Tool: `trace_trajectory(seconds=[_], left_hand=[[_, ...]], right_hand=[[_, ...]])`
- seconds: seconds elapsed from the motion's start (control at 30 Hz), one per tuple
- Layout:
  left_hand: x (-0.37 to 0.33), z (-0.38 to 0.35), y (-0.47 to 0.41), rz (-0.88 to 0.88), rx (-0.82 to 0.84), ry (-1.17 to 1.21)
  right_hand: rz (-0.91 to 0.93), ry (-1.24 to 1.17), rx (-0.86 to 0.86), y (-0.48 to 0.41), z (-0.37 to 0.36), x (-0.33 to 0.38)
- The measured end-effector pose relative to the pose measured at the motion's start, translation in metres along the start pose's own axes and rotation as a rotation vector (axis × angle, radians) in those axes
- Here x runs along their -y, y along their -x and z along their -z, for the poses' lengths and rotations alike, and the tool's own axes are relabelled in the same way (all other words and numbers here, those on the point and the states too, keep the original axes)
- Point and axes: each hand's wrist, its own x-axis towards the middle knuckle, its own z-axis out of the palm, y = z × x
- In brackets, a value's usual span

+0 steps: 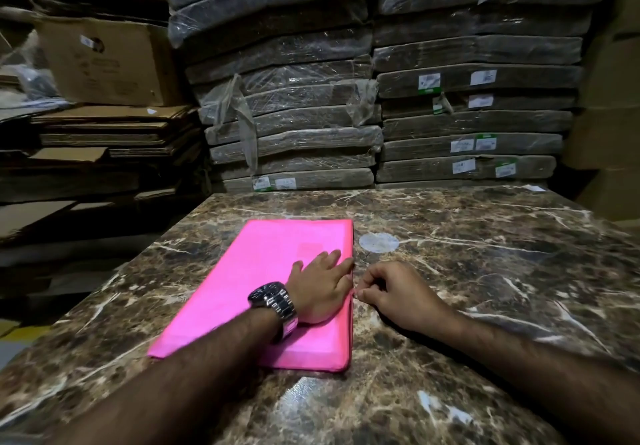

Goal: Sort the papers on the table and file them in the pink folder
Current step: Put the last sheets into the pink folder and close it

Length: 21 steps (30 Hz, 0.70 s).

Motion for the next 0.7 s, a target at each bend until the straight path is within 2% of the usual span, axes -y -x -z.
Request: trace_trajectory(seconds=[0.17, 0.4, 0.7], left_hand=[[0.0, -0.001, -0.005, 0.015, -0.002, -0.048], [-0.006, 0.0, -0.003, 0.039, -0.035, -0.048], [-0.008, 0.0, -0.001, 0.046, -0.038, -0.06]], right_hand=[[0.072, -0.014, 0.027, 0.015, 0.001, 0.007], [0.263, -0.187, 0.38, 0.06, 0.014, 0.018], [0.262, -0.2, 0.342, 0.062, 0.014, 0.018]])
